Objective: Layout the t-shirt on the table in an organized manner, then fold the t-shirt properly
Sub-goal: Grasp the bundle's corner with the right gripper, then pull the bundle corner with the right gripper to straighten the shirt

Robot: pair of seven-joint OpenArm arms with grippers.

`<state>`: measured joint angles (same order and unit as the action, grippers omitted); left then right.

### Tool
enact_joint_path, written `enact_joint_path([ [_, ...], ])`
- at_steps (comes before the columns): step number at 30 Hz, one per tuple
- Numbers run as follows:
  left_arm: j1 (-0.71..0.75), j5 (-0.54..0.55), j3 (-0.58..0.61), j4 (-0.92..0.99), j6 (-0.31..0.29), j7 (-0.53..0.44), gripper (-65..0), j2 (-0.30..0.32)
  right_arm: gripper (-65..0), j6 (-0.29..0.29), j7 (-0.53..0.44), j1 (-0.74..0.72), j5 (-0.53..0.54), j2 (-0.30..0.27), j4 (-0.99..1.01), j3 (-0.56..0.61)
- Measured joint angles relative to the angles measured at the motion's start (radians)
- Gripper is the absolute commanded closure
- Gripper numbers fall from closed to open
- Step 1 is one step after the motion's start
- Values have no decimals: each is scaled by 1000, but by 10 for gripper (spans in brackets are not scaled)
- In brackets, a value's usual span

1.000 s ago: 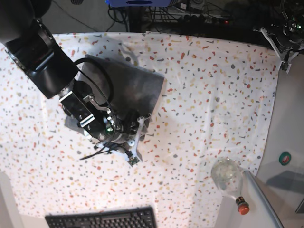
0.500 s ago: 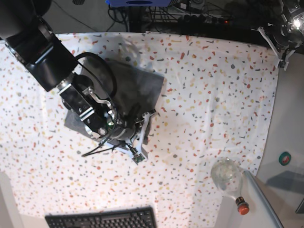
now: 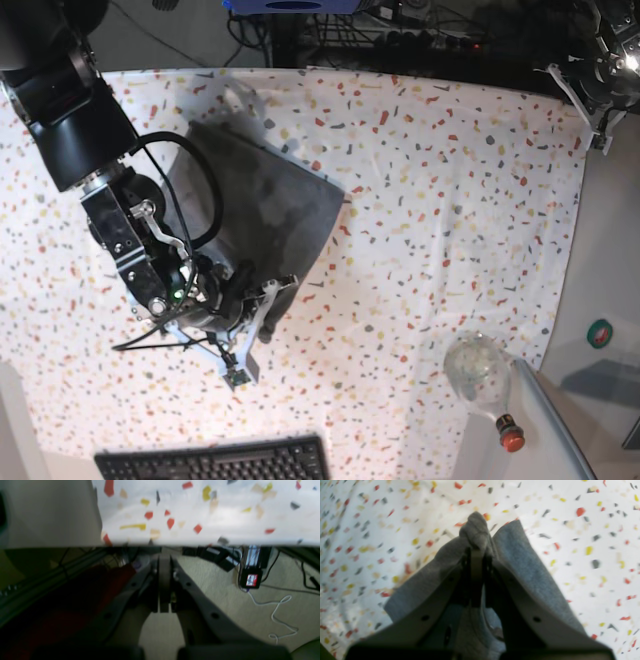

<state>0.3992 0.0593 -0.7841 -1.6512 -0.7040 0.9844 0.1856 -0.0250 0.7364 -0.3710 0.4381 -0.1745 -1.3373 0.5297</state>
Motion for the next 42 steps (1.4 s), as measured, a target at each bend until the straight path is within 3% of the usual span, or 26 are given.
enact_joint_path([
  [4, 0, 2, 0, 2, 0, -2, 0, -2, 0, 0, 26, 14, 6, -13, -51, -16],
  [11, 4, 3, 0, 2, 0, -2, 0, -1, 0, 0, 155, 82, 0, -13, -273, -177],
  [14, 2, 2, 0, 2, 0, -1, 0, -1, 0, 0, 162, 97, 8, -14, -283, -217],
  [21, 0, 4, 0, 2, 0, -3, 0, 0, 0, -2, -100, -64, -11, -21, 239, -184],
  [29, 3, 2, 0, 2, 0, -1, 0, -1, 0, 0, -256, -124, -2, 10, 443, -106],
  [34, 3, 2, 0, 2, 0, -1, 0, -3, -318, 0, -258, -124, -2, 10, 509, -107],
  [36, 3, 2, 0, 2, 0, -1, 0, -3, -390, 0, -258, -124, -1, 8, 508, -107],
  [39, 4, 3, -1, 2, 0, -1, 0, -5, -404, -1, -222, -82, 4, -10, 392, -139],
  [40, 2, 3, 2, 2, 0, -2, 0, -5, -404, 5, -200, -42, 9, -25, 298, -188],
  [42, 3, 2, 1, 2, 0, -2, 0, -6, -407, -35, -191, 59, 2, -47, 118, -302],
])
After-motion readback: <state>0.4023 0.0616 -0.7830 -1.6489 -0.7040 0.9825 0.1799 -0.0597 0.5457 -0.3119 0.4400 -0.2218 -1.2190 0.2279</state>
